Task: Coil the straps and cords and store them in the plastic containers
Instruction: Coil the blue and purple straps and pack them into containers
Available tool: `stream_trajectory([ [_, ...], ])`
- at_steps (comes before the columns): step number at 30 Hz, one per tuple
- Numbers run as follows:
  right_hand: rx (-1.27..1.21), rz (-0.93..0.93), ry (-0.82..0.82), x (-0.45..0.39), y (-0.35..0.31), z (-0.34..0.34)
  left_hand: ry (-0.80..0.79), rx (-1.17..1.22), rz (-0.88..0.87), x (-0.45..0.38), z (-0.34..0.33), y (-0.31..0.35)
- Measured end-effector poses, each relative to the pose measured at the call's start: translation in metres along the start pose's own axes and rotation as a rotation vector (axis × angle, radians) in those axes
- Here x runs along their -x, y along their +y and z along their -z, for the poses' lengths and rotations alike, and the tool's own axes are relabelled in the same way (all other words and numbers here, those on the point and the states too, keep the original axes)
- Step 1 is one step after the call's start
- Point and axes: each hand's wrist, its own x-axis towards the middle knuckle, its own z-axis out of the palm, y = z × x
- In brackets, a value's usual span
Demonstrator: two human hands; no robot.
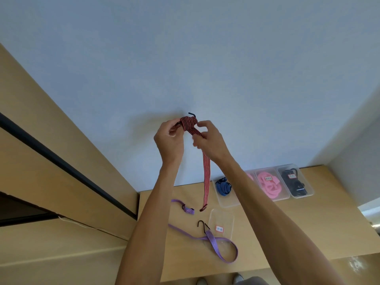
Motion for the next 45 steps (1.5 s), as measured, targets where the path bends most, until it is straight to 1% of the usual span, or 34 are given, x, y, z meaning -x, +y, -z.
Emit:
stream_trajectory([
  [2,0.304,0.051,0.010,0.001,0.001,-0.003,0.011,-0.126,-0.106,0.002,0.000,-0.004],
  [3,0.475,0.083,0.035,0.001,0.001,-0.005,0.000,-0.179,-0.153,0.003,0.000,-0.007],
  [4,0.595,0.105,0.065,0.001,0.001,-0.006,-0.021,-0.231,-0.191,0.004,0.001,-0.010],
  [5,0.652,0.117,0.091,0.000,0.001,-0.006,-0.049,-0.282,-0.219,0.005,0.001,-0.012],
  [7,0.686,0.122,0.105,-0.001,0.001,-0.005,-0.117,-0.375,-0.253,0.006,0.004,-0.017],
  [9,0.734,0.133,0.070,-0.002,0.000,-0.001,-0.192,-0.434,-0.271,0.006,0.006,-0.022],
  [11,0.740,0.147,0.034,-0.003,-0.002,0.005,-0.287,-0.437,-0.278,0.008,0.009,-0.026],
  [14,0.646,0.215,-0.012,-0.008,-0.002,0.016,-0.462,-0.334,-0.215,0.009,0.013,-0.026],
  [17,0.430,0.253,-0.059,-0.011,0.002,0.028,-0.590,-0.164,-0.030,0.004,0.016,-0.023],
  [19,0.257,0.223,-0.100,-0.012,0.006,0.036,-0.659,0.001,0.104,0.002,0.020,-0.019],
  [20,0.135,0.189,-0.148,-0.012,0.008,0.041,-0.685,0.074,0.147,0.001,0.023,-0.017],
  [23,-0.371,0.013,-0.378,-0.012,0.015,0.055,-0.756,0.246,0.217,0.002,0.028,-0.015],
  [24,-0.504,-0.036,-0.430,-0.012,0.017,0.057,-0.767,0.305,0.238,0.004,0.027,-0.014],
  [26,-0.646,-0.074,-0.428,-0.011,0.022,0.051,-0.741,0.402,0.279,0.007,0.022,-0.011],
  [27,-0.651,-0.078,-0.389,-0.010,0.024,0.045,-0.705,0.430,0.294,0.009,0.018,-0.010],
  [28,-0.620,-0.079,-0.334,-0.009,0.025,0.038,-0.664,0.444,0.303,0.011,0.014,-0.008],
  [31,-0.385,-0.064,-0.134,-0.007,0.026,0.023,-0.500,0.456,0.338,0.015,0.001,-0.006],
  [34,-0.241,-0.059,-0.058,0.001,0.029,0.010,-0.273,0.464,0.378,0.010,-0.005,-0.007],
  [36,-0.093,-0.027,-0.042,0.007,0.030,0.005,-0.188,0.316,0.291,0.005,-0.007,-0.011],
  [38,0.128,0.041,-0.029,0.009,0.031,0.002,-0.166,0.110,0.176,0.007,-0.007,-0.016],
  [39,0.234,0.049,-0.013,0.008,0.029,0.002,-0.158,0.022,0.132,0.009,-0.008,-0.018],
  [41,0.394,0.005,0.000,0.005,0.023,0.003,-0.132,-0.100,0.047,0.017,-0.010,-0.022],
  [43,0.457,-0.063,0.004,0.003,0.018,0.003,-0.113,-0.202,-0.066,0.023,-0.011,-0.025],
  [44,0.420,-0.102,0.000,0.003,0.017,0.003,-0.106,-0.256,-0.120,0.025,-0.010,-0.026],
  [45,0.332,-0.154,-0.006,0.004,0.017,0.002,-0.101,-0.309,-0.163,0.026,-0.010,-0.027],
])
